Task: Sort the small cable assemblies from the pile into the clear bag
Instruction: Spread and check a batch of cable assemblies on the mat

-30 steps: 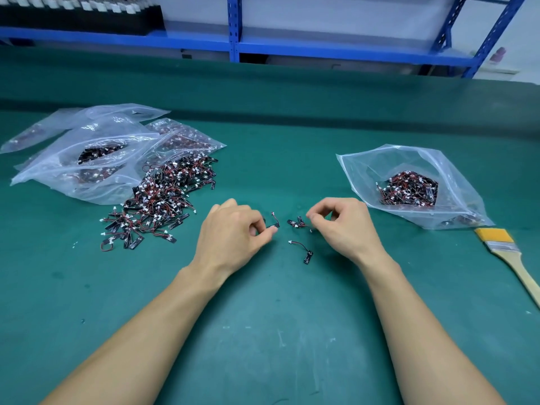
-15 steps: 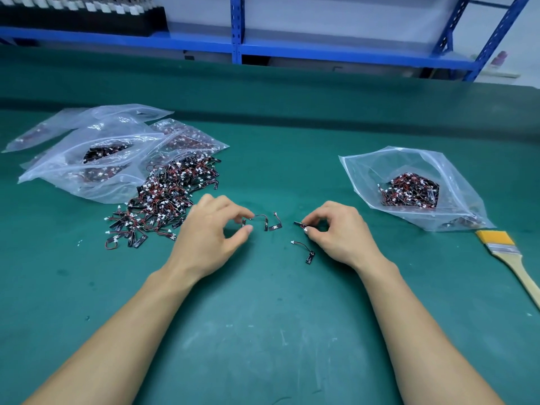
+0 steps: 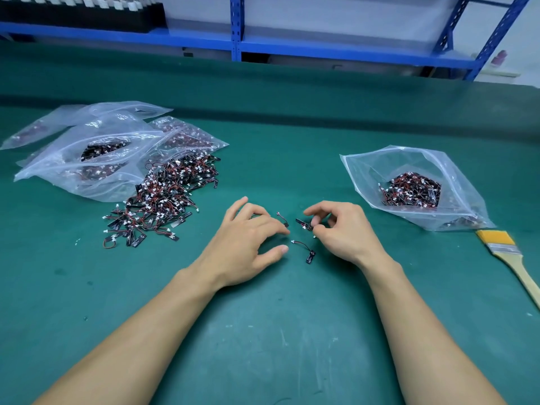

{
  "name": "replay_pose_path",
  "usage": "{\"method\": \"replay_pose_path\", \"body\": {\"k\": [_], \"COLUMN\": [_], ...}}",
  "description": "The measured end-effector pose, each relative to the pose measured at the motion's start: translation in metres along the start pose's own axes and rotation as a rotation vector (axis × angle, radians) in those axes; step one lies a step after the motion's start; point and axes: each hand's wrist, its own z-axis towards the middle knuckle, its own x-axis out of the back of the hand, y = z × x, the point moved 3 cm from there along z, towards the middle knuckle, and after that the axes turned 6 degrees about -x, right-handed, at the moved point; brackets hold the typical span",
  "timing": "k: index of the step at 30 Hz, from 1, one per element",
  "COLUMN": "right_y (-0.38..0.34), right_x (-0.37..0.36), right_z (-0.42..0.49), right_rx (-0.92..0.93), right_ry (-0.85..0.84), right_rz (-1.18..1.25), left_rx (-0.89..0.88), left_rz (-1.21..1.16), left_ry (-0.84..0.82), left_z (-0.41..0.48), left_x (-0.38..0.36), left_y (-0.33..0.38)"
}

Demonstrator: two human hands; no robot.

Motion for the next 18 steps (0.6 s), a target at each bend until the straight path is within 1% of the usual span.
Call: {"method": "replay_pose_path", "body": {"k": [7,9,14,18], "right_y": [0.003,0.004,0.009,0.014], "right_x": [0.005,0.004,0.000,0.003], "right_z": [0.003,0.004,0.006,0.007], "right_rx": [0.011,0.023,0.057,0.101], "right_ry": [0.019,0.003,-0.031,-0.064], "right_rz": [-0.009,-0.029,-0.192,-0.166], "left_rx": [0.036,0.049,0.134,0.152], "left_rz": [-0.083,-0.087,-0.099,-0.125], "left_ry": [0.122,0.143,0.203,0.217], "left_z": [-0.004,-0.006,-0.011,-0.013], "left_x": [0.008,0.010,0.018,0.021], "left_y": [-0.010,-0.012,-0.020,-0.023]}}
